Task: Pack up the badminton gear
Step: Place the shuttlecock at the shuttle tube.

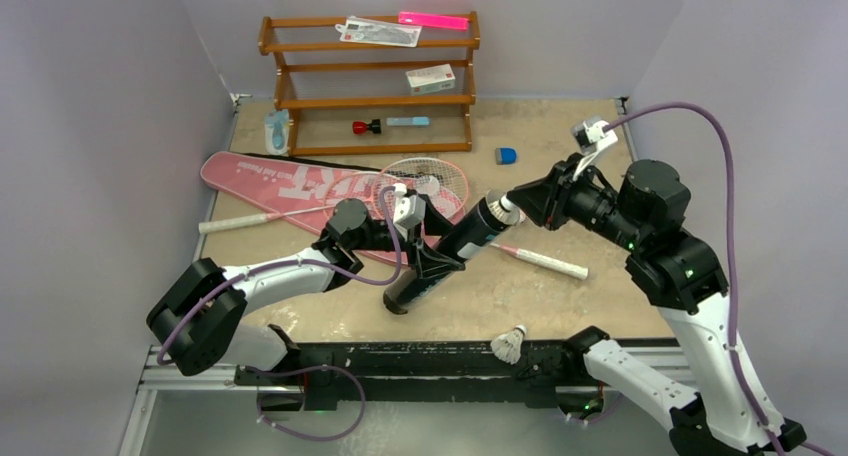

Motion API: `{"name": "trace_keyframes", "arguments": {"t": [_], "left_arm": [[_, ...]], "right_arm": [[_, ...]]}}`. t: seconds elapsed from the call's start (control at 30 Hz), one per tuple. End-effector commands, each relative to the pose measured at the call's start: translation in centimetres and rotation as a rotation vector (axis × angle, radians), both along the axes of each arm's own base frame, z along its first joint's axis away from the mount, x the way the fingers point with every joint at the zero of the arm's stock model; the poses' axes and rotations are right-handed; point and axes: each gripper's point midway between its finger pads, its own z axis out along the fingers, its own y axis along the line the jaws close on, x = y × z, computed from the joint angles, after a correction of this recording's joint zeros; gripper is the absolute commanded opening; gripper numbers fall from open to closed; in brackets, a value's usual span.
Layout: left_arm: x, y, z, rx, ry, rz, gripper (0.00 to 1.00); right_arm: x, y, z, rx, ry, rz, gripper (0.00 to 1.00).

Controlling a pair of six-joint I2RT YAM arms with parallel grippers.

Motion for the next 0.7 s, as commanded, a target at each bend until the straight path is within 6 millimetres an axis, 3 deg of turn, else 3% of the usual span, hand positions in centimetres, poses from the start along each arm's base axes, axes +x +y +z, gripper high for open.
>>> {"name": "trace_keyframes", "arguments": {"t": [0.0,0.23,0.67], "left_arm": [[0.1,0.1,2.3,-0.071,-0.06,0.009,0.5],[0.1,0.1,2.1,-0.065,-0.059,-0.001,0.5],[0.2,-0.3,1.3,-0.031,-0.037,-0.017,0.5]], "right_arm": [[-0.7,0.8,-1.6,-0.004,0.05,0.062,0.21],[-0.7,1.4,-3.0,0.0,0.084,0.087,0.21],[-0.5,2.2,-3.4,0.007,0.112,0.119,0.2]]}}
